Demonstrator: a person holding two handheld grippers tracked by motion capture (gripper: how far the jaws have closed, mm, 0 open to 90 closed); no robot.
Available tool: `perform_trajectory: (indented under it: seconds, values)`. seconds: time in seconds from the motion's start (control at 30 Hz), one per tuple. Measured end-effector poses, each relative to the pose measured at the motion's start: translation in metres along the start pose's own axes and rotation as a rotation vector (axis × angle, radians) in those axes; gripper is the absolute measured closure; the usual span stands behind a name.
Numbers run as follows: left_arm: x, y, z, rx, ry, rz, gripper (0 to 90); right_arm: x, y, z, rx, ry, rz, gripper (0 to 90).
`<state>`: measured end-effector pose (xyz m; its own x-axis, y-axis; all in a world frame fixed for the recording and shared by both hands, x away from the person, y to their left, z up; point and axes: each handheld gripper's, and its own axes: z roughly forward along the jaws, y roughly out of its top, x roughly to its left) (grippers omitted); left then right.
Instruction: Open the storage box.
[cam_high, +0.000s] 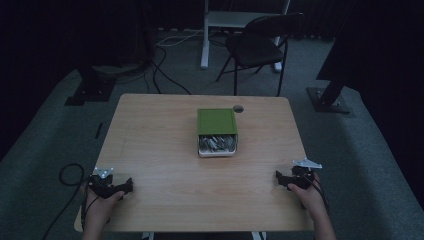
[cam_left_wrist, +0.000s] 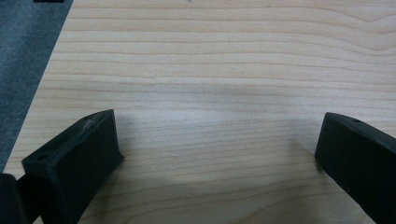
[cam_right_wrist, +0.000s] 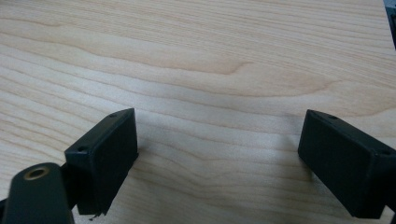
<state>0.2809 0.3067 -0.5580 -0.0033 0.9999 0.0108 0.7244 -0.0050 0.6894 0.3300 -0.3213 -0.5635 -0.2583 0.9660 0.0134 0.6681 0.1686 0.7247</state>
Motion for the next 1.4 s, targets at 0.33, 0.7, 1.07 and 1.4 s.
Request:
perform_trajectory:
  seconds: [0.33,0.7,1.07,1.4]
  values:
    - [-0.002,-0.001,-0.002,-0.010,-0.036,0.045,0.5,0.000,0.000,0.000,0.000,0.000,0.001,11.7]
    - [-0.016,0.000,-0.003,-0.044,-0.098,0.153,0.6,0.000,0.000,0.000,0.000,0.000,0.001,11.7]
    - [-0.032,0.002,-0.001,-0.045,-0.110,0.238,0.6,0.000,0.000,0.000,0.000,0.000,0.001,11.7]
    - [-0.043,0.004,-0.003,-0.050,-0.108,0.296,0.6,0.000,0.000,0.000,0.000,0.000,0.000,11.7]
